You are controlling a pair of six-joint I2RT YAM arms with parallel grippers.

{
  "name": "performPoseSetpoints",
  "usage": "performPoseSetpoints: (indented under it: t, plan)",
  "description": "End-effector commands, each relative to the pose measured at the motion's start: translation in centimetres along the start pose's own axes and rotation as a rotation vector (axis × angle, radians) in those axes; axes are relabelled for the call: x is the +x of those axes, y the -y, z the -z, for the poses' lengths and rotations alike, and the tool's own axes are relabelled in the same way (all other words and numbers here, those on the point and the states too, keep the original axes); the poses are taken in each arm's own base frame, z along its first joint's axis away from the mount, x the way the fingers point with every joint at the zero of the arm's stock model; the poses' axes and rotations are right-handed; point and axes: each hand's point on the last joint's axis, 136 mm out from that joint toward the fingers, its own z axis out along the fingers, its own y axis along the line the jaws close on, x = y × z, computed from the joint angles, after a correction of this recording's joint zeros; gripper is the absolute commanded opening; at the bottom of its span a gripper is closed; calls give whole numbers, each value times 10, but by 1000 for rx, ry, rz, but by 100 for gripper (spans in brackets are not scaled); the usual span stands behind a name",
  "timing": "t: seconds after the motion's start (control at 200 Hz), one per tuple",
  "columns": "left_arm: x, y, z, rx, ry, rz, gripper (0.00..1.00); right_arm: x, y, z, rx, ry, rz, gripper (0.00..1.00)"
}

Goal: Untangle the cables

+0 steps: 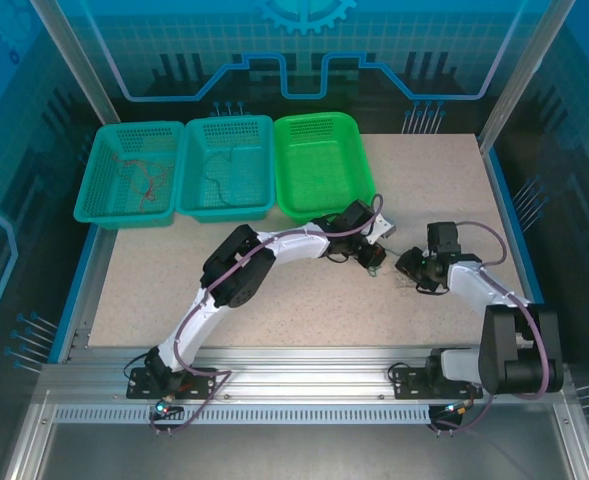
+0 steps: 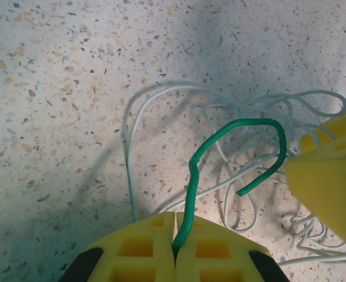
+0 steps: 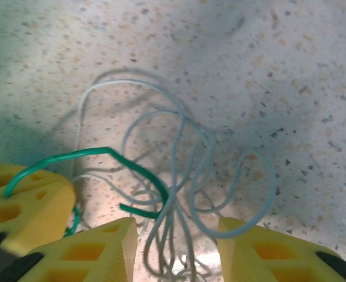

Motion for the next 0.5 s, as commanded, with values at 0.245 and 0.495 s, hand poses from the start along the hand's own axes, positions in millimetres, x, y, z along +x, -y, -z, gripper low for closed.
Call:
performPoseSetpoints:
  t: [0.245,0.495]
  plan:
    - [-37,16,88,36,224,97,0,-8,26,-11,80,11,-144,9]
    - [-35,2,174,-32,370,148,0,-17,49,1,105,72,-215,7]
